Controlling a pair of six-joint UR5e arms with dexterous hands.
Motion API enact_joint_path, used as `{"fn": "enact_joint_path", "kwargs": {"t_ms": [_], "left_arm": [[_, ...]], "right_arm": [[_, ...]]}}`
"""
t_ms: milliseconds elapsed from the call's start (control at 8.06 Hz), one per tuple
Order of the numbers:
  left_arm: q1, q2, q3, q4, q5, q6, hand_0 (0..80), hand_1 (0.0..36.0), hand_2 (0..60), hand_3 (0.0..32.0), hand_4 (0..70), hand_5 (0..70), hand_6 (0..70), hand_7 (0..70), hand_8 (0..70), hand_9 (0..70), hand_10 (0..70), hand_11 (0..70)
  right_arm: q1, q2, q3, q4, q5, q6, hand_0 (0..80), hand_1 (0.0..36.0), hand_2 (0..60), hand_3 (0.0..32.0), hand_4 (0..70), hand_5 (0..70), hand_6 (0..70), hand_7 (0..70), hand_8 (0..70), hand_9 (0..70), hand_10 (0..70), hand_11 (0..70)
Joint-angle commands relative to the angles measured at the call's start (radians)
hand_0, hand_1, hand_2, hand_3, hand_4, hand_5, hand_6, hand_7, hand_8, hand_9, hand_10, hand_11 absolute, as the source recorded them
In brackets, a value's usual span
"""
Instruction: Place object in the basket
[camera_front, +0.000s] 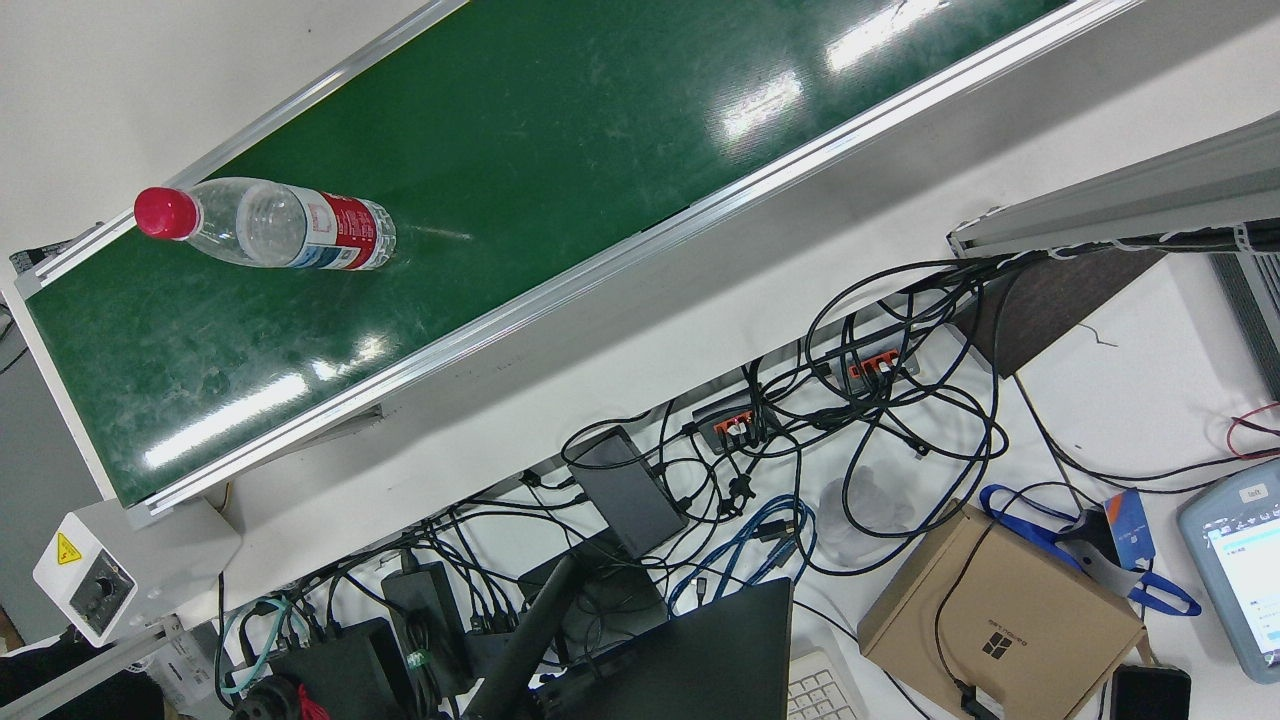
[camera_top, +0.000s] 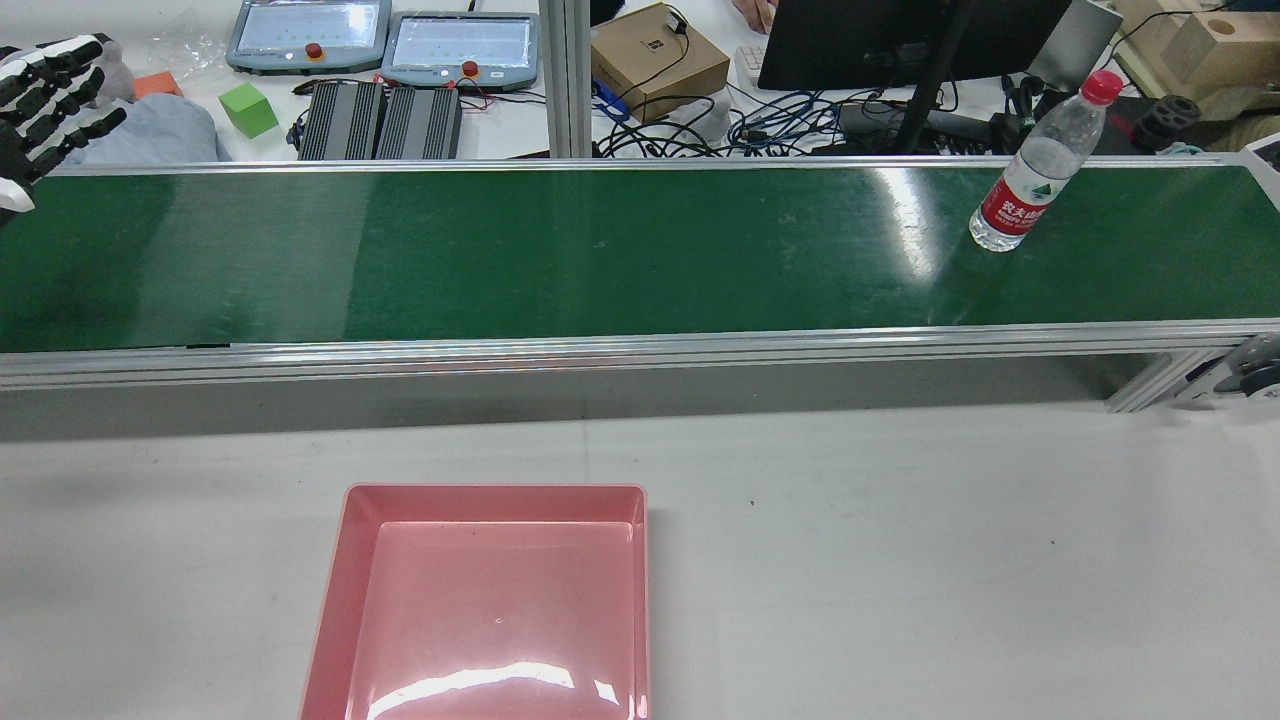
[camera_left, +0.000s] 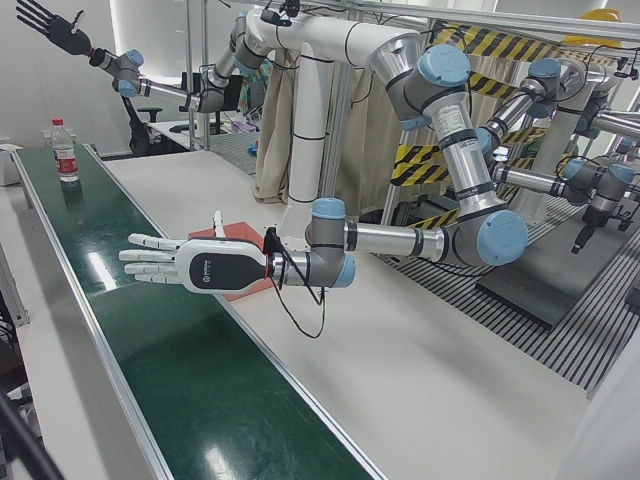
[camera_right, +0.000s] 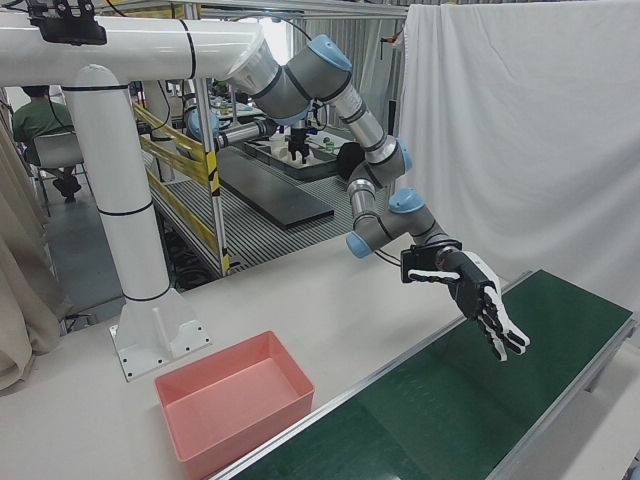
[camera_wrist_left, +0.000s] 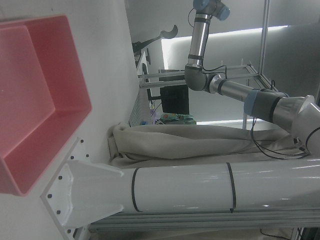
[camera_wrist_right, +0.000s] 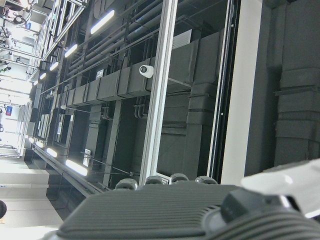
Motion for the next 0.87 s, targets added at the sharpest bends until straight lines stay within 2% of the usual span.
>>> {"fn": "enact_joint_path", "kwargs": {"t_ms": [0, 745], "left_arm": [[0.000, 0.000, 0.000, 0.000, 0.000, -0.002, 52.6, 13.3, 0.0, 0.0, 11.6, 10.8, 1.9, 0.0, 2.1, 0.7, 5.3, 9.3], [0.001, -0.001, 0.000, 0.000, 0.000, -0.002, 52.8, 13.5, 0.0, 0.0, 11.5, 11.1, 1.8, 0.0, 2.0, 0.8, 5.2, 9.2]], "right_arm": [[0.000, 0.000, 0.000, 0.000, 0.000, 0.000, 0.0, 0.0, 0.0, 0.0, 0.0, 0.0, 0.0, 0.0, 0.0, 0.0, 0.0, 0.0], [0.000, 0.000, 0.000, 0.000, 0.000, 0.000, 0.0, 0.0, 0.0, 0.0, 0.0, 0.0, 0.0, 0.0, 0.0, 0.0, 0.0, 0.0]]}}
